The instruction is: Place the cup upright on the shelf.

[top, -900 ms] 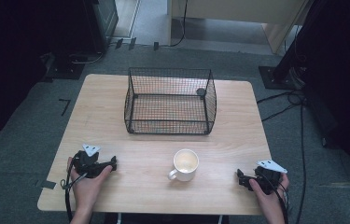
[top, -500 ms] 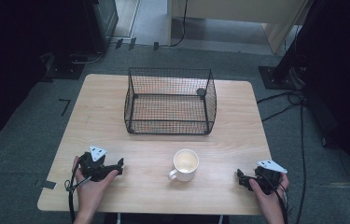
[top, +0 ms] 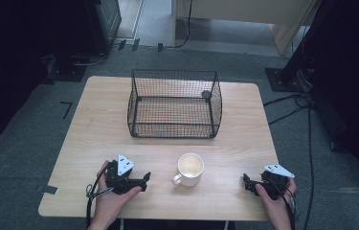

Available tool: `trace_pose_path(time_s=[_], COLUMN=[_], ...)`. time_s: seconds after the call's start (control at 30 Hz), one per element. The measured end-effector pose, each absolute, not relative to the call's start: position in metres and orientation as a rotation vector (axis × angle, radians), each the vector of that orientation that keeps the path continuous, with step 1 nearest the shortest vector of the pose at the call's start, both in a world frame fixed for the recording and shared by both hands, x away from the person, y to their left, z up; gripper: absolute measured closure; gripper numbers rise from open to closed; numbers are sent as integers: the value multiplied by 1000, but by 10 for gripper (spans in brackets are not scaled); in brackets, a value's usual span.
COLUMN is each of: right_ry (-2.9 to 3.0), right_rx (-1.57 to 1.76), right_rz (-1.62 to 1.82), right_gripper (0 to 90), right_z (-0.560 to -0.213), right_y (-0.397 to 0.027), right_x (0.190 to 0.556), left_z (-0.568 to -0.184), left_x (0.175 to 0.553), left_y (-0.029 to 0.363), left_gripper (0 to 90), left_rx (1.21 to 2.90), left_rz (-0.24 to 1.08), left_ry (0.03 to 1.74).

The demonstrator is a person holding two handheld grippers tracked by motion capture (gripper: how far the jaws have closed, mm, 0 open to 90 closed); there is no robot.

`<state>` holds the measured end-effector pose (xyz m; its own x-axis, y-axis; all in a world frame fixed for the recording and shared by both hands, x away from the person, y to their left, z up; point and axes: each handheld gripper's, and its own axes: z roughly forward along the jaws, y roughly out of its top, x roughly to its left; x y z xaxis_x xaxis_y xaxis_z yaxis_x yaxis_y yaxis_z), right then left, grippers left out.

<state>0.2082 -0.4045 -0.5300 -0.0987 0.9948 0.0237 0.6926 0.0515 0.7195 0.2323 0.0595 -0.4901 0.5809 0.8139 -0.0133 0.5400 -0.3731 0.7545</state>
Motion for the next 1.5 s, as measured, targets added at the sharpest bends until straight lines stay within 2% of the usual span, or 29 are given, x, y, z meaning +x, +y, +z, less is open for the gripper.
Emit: trace_pose_path(time_s=[0.23, 0.3, 0.57, 0.67, 0.9, 0.93, 1.2, 1.3, 1.5], right_ry=[1845, 1845, 1845, 1845, 1845, 1845, 1845, 1845, 1845], right_rx=[1687, 1687, 1687, 1687, 1687, 1687, 1687, 1686, 1687], right_rz=[808, 807, 807, 807, 807, 807, 807, 807, 807], right_gripper=[0, 0, 0, 0, 0, 0, 0, 0, 0], right_z=[-530, -530, -530, -530, -530, -530, -530, -530, -530], right_y=[-405, -405, -405, -405, -405, -405, -405, -405, -405], right_x=[208, 208, 208, 208, 208, 208, 208, 208, 208], left_z=[-490, -490, -493, -492, -490, -490, -485, -483, -479], left_x=[219, 215, 205, 201, 202, 202, 208, 211, 216], left_y=[33, 27, 5, -4, -17, -20, -30, -27, -21], left_gripper=[81, 141, 189, 328, 506, 506, 776, 806, 812], left_rx=[2120, 2123, 2146, 2147, 2160, 2162, 2156, 2142, 2099], left_rz=[397, 366, 277, 280, 289, 287, 282, 290, 250], left_ry=[964, 936, 845, 809, 776, 769, 767, 741, 735])
